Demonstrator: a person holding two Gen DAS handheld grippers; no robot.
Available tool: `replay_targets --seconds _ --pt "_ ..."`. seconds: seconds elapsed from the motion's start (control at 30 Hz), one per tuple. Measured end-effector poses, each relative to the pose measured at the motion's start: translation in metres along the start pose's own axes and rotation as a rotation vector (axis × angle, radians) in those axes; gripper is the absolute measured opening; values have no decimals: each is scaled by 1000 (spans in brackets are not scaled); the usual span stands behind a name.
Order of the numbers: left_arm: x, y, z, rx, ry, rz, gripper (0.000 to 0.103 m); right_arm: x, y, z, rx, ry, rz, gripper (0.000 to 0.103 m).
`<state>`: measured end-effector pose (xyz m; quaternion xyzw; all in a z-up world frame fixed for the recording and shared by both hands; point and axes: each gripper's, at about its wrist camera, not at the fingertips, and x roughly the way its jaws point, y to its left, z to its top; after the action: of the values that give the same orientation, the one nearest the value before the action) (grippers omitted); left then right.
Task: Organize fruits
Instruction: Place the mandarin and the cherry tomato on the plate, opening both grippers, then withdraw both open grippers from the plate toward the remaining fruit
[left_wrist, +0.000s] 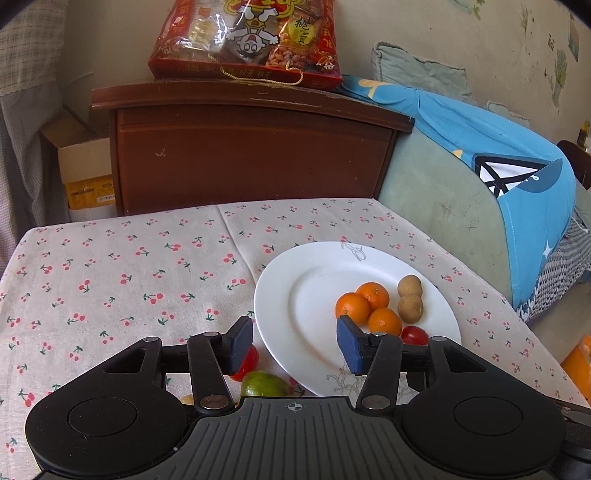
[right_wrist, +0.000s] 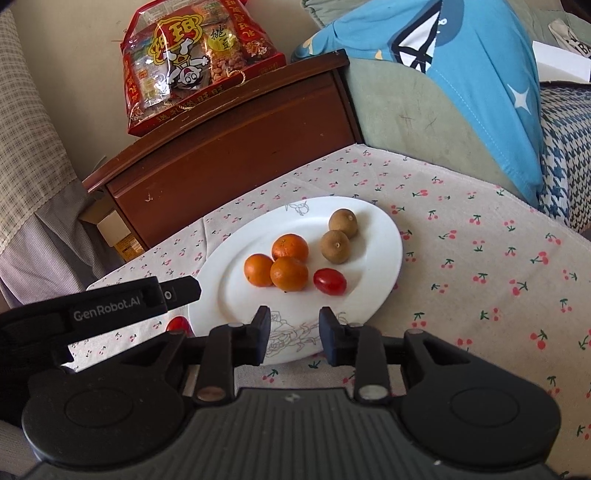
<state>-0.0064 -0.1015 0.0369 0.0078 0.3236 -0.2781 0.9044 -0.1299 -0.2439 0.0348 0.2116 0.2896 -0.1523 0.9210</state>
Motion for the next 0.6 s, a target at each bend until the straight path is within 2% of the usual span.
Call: replay_targets --seconds 0.2,0.37,0.5,0.6 --pt "-15 5 -2 -9 -9 9 60 0 6 -4 -24 21 10 39" --pt "-28 14 -3 -21 -15 39 65 -3 11 -8 -50 34 22 41" --pt "-40 24 -6 -47 -12 60 70 -7 15 -13 -71 42 32 50" --pt "-47 29 -10 -61 -9 77 70 -10 18 -16 -82 50 42 52"
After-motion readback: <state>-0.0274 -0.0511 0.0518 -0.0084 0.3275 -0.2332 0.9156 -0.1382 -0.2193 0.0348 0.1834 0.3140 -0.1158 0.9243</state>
